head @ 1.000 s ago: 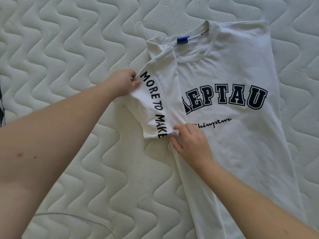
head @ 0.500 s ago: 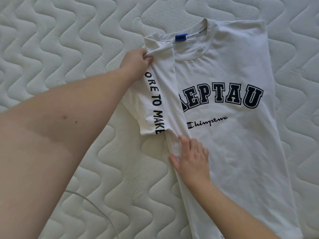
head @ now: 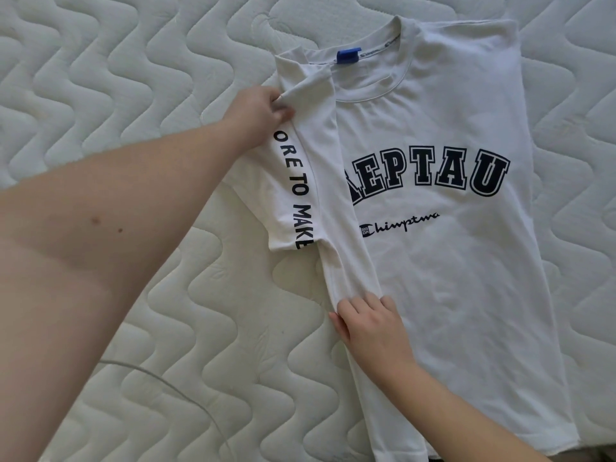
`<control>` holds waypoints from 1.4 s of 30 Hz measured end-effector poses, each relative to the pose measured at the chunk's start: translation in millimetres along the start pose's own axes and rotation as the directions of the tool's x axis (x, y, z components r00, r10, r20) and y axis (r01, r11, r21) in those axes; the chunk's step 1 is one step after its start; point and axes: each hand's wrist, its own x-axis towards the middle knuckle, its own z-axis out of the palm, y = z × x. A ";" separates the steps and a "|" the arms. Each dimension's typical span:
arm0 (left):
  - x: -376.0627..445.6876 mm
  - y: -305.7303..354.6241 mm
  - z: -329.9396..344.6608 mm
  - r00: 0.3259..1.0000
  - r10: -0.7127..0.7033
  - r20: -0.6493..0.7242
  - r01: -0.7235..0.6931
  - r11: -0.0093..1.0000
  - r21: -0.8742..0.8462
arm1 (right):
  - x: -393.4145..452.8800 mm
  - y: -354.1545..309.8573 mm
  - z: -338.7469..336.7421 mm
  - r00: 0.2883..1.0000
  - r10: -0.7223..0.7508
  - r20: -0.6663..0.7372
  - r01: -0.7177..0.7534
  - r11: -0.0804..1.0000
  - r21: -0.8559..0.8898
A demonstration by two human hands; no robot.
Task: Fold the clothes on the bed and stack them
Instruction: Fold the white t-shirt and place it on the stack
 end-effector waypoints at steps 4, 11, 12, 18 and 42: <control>-3.7 -1.4 5.1 0.999 -0.020 -0.037 0.020 1.000 0.011 | -0.7 2.2 -4.9 0.992 0.009 0.125 -0.001 0.998 -0.060; 2.4 4.4 2.2 0.999 0.033 -0.001 -0.033 0.999 -0.015 | 35.3 20.7 -16.6 0.952 0.300 0.057 -0.304 0.915 0.266; 3.8 8.8 1.5 0.998 0.059 -0.014 -0.059 0.998 -0.024 | 46.8 27.0 -16.6 0.929 0.360 0.082 -0.367 0.872 0.325; 26.4 31.6 1.5 0.994 0.098 -0.037 -0.099 0.995 -0.027 | 146.9 47.2 -11.4 0.814 0.470 0.342 -0.581 0.665 0.469; 49.3 43.8 5.7 0.990 0.114 -0.083 -0.110 0.993 0.046 | 219.8 84.6 -13.5 0.579 0.608 0.544 -0.796 0.567 0.212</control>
